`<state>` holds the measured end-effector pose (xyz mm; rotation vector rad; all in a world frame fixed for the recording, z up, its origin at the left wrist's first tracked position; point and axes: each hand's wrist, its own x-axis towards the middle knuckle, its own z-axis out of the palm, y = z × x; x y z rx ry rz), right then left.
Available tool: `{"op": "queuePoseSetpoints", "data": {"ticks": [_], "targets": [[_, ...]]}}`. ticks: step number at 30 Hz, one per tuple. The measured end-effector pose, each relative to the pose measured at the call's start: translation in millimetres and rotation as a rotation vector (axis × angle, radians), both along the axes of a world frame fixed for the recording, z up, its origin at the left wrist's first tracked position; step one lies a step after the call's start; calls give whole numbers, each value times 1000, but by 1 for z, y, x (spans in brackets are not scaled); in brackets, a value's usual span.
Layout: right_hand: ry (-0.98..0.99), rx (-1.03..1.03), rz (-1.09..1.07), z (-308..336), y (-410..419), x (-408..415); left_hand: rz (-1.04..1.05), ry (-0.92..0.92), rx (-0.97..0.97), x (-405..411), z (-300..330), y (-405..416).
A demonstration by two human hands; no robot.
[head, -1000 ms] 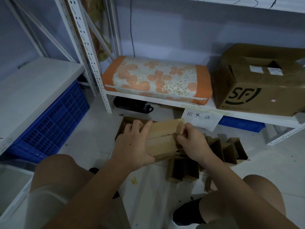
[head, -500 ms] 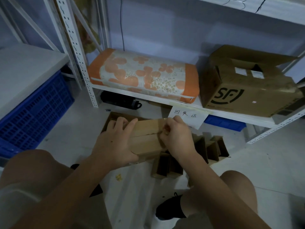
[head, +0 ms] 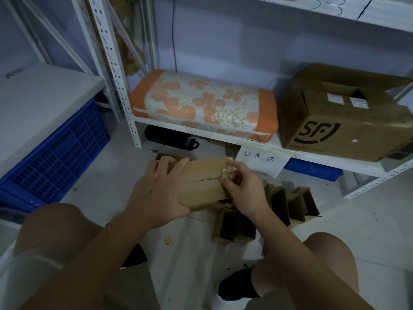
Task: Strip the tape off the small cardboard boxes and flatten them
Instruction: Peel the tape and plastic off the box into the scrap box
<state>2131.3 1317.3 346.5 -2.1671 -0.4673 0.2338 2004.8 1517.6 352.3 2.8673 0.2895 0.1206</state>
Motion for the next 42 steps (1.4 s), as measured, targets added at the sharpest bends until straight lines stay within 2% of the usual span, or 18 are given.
{"op": "queuePoseSetpoints", "data": {"ticks": [7, 12, 14, 16, 19, 24, 30, 36, 42], "targets": [[-109, 60, -219, 4, -6, 7, 3, -10, -104, -6, -5, 3], [-294, 4, -145, 14, -6, 9, 21, 4, -224, -7, -9, 8], [-251, -28, -39, 17, -7, 13, 44, 5, -245, -9, -10, 11], [-119, -64, 90, 23, -9, 15, 54, 8, -241, -10, -11, 13], [-24, -124, 183, 24, -12, 15, 56, 17, -206, -10, -13, 13], [-59, -190, 27, 11, -9, 10, 81, 27, -175, -7, -9, 8], [-221, -330, -40, 7, 0, 1, 102, 14, -129, -3, -2, 0], [-170, -383, -75, 9, 4, 8, 106, -10, -96, -4, 0, -9], [-102, -309, -172, 10, -3, 17, 104, -23, -81, -5, 1, -14]]}}
